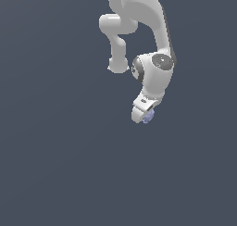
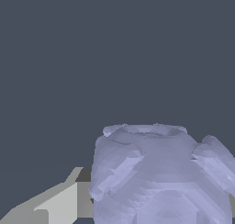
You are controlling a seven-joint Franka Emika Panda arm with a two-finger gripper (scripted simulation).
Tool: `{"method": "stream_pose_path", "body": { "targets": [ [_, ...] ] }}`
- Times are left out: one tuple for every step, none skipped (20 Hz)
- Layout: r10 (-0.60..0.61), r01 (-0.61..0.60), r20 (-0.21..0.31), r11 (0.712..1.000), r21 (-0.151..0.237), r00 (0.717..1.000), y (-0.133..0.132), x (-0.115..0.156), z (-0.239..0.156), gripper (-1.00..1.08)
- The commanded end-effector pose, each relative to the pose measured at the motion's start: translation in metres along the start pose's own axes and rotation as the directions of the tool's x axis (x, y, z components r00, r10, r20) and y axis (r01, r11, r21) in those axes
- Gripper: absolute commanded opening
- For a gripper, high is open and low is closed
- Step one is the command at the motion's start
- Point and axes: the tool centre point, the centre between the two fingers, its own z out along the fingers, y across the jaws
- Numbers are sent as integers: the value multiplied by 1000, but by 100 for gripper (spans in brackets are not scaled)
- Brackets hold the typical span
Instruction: Pick up the object and move it to a goal position.
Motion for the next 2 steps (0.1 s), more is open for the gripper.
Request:
{"method": "stream_pose_path", "body": {
  "targets": [
    [0, 0, 0, 1000, 0, 1000, -3, -2, -2, -100],
    [0, 0, 0, 1000, 0, 1000, -3, -2, -2, -100]
  ]
}}
